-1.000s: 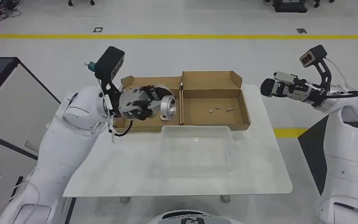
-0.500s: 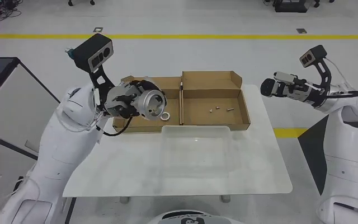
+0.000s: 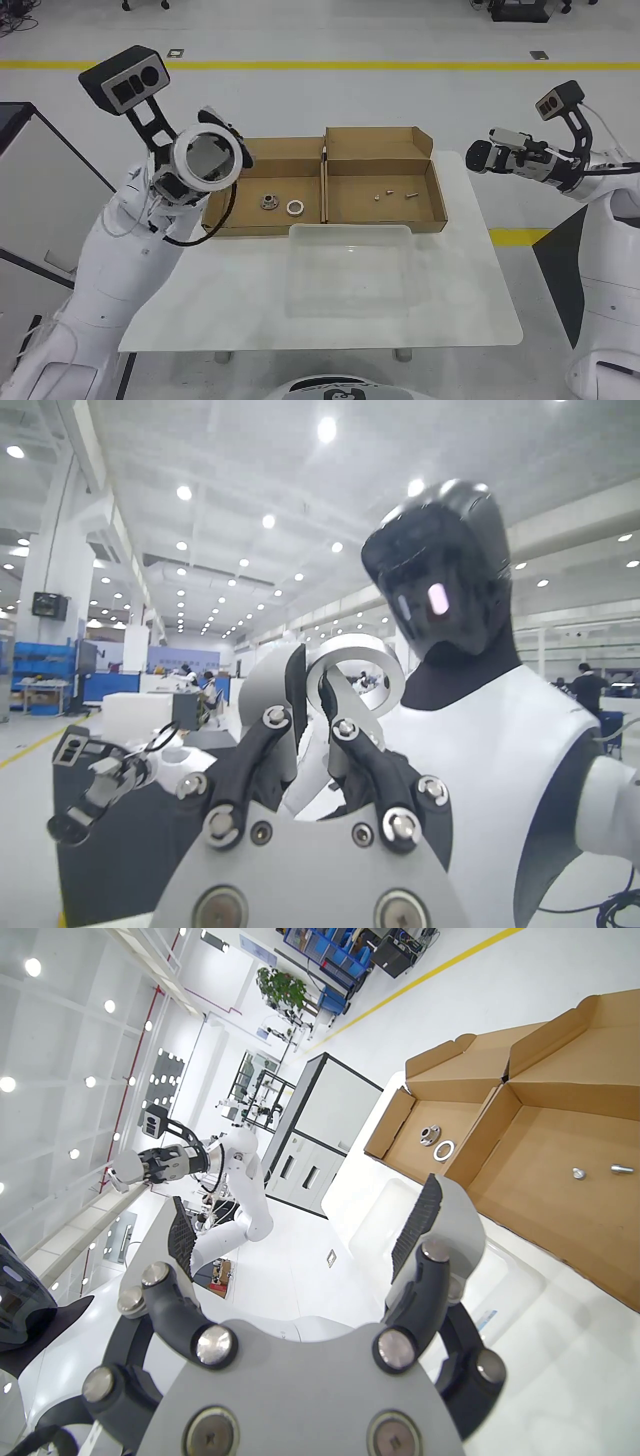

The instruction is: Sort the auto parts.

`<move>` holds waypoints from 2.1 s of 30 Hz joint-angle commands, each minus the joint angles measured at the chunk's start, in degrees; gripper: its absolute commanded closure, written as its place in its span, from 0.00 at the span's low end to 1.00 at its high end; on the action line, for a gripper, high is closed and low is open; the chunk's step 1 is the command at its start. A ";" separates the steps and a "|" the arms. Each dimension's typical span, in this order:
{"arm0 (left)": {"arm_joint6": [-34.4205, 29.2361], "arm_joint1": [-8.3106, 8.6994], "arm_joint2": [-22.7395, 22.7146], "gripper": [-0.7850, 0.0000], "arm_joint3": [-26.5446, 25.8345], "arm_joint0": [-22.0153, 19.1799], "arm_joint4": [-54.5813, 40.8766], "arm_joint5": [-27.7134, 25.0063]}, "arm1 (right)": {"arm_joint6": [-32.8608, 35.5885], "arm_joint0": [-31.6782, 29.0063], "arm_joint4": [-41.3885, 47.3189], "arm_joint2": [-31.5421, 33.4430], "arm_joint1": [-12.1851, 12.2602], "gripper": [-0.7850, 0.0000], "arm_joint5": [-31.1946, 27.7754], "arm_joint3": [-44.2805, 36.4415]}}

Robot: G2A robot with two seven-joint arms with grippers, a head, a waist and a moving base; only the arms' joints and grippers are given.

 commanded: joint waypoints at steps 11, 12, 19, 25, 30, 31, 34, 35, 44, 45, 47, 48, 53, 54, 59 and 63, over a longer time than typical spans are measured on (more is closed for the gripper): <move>-7.38 -2.51 -0.81 1.00 1.29 0.46 -19.01 0.34 | 0.00 0.00 0.00 0.00 0.00 0.00 0.00 0.00; -7.41 -2.58 -1.18 1.00 1.73 0.45 -17.46 0.36 | 0.00 0.00 0.00 0.00 0.00 0.00 0.00 0.00; -7.45 -2.55 -4.48 1.00 5.35 0.96 1.98 0.41 | 0.00 0.00 0.00 0.00 0.00 0.00 0.00 0.00; -4.69 -2.88 -6.12 1.00 4.98 1.67 13.91 0.80 | 0.00 0.00 0.00 0.00 0.00 0.00 0.00 0.00; -1.24 -3.28 -5.88 1.00 3.72 2.40 17.03 0.93 | 0.00 0.00 0.00 0.00 0.00 0.00 0.00 0.00; -0.54 -3.40 -5.31 1.00 3.23 2.51 15.70 0.48 | 0.00 0.00 0.00 0.00 0.00 0.00 0.00 0.00; 0.44 -3.74 -2.80 1.00 1.83 2.48 7.29 0.00 | 0.00 0.00 0.00 0.00 0.00 0.00 0.00 0.00; -0.01 -3.84 -2.13 1.00 1.31 2.28 3.96 0.00 | 0.00 0.00 0.00 0.00 0.00 0.00 0.00 0.00; -7.73 -4.16 -2.40 1.00 2.67 1.01 -7.50 0.68 | 0.00 0.00 0.00 0.00 0.00 0.00 0.00 0.00; -7.90 -4.13 -2.72 1.00 3.11 1.04 -6.00 0.86 | 0.00 0.00 0.00 0.00 0.00 0.00 0.00 0.00; -8.16 -4.03 -3.47 1.00 3.91 1.10 -2.13 1.12 | 0.00 0.00 0.00 0.00 0.00 0.00 0.00 0.00; -8.16 -3.99 -3.80 1.00 4.27 1.19 -0.21 1.12 | 0.00 0.00 0.00 0.00 0.00 0.00 0.00 0.00; -7.77 -3.94 -5.13 1.00 5.10 1.68 8.19 0.75 | 0.00 0.00 0.00 0.00 0.00 0.00 0.00 0.00; -7.71 -3.95 -5.31 1.00 5.14 1.78 9.47 0.91 | 0.00 0.00 0.00 0.00 0.00 0.00 0.00 0.00; -5.23 -4.16 -5.66 1.00 4.47 2.50 13.03 1.35 | 0.00 0.00 0.00 0.00 0.00 0.00 0.00 0.00; -3.41 -4.49 -3.77 1.00 3.33 2.86 6.83 0.55 | 0.00 0.00 0.00 0.00 0.00 0.00 0.00 0.00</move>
